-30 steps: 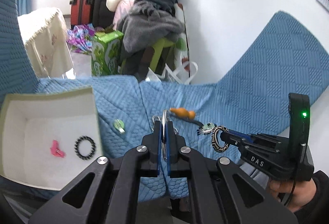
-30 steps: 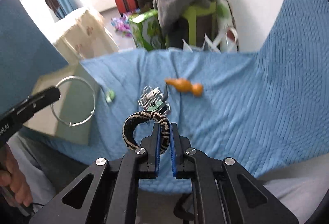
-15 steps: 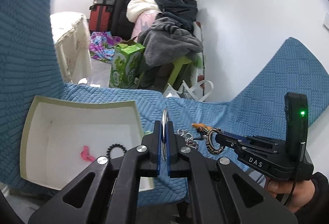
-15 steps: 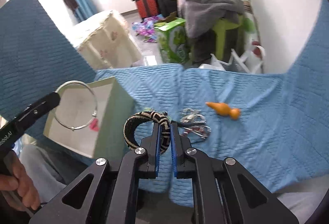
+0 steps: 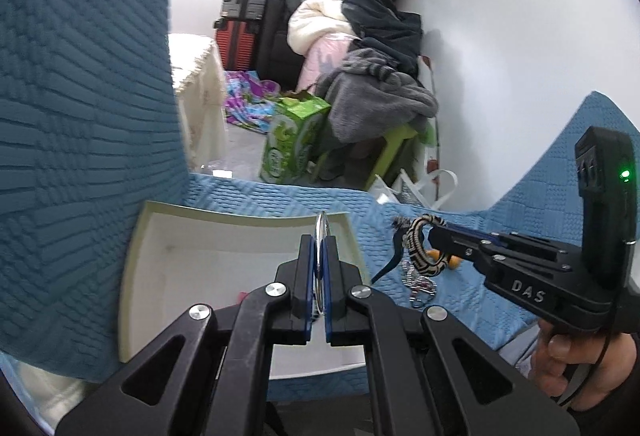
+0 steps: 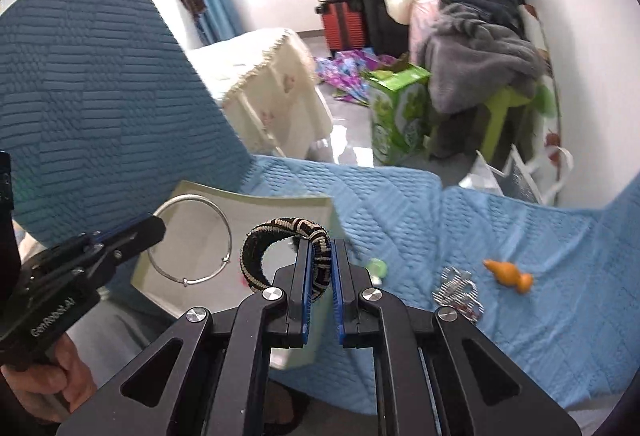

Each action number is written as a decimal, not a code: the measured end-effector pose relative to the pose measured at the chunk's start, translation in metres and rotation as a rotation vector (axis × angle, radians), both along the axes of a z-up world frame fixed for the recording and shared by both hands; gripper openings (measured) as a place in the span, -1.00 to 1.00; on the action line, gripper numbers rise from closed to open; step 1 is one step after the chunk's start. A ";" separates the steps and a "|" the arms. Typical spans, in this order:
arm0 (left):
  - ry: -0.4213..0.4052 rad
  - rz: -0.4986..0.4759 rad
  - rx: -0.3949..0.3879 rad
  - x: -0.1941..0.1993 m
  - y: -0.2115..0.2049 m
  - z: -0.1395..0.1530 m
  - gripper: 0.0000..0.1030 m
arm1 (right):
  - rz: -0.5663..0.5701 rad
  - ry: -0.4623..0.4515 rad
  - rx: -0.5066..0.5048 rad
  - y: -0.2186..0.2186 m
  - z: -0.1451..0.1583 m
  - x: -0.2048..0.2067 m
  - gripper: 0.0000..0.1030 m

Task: Organize jewelry
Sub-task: 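Carry the woven bracelet and silver hoop in both grippers to the white box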

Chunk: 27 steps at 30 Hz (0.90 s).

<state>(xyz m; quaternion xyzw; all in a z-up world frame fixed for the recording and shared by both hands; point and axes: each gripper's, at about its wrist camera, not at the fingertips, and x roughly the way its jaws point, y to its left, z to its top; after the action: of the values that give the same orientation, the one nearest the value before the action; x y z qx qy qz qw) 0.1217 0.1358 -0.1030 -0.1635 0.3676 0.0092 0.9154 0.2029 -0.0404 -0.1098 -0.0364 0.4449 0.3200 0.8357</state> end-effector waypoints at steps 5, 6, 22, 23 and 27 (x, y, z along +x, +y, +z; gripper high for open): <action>0.008 0.033 0.014 -0.007 0.019 0.004 -0.94 | 0.051 -0.005 0.031 0.027 0.012 -0.004 -0.86; 0.009 0.037 0.014 -0.007 0.022 0.005 -0.94 | 0.055 -0.011 0.035 0.030 0.015 -0.004 -0.86; -0.031 0.076 0.012 -0.015 0.048 0.043 -0.94 | 0.088 -0.125 0.077 0.058 0.090 -0.015 -0.86; -0.027 0.075 0.007 -0.015 0.049 0.041 -0.94 | 0.089 -0.119 0.076 0.058 0.086 -0.015 -0.86; -0.004 0.069 -0.005 -0.012 0.050 0.031 -0.94 | 0.097 -0.071 0.040 0.065 0.054 -0.015 -0.86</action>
<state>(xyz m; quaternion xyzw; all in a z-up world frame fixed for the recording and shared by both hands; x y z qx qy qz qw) 0.1099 0.1860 -0.0723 -0.1783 0.3598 0.0394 0.9150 0.1883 0.0248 -0.0560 -0.0525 0.4064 0.3675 0.8349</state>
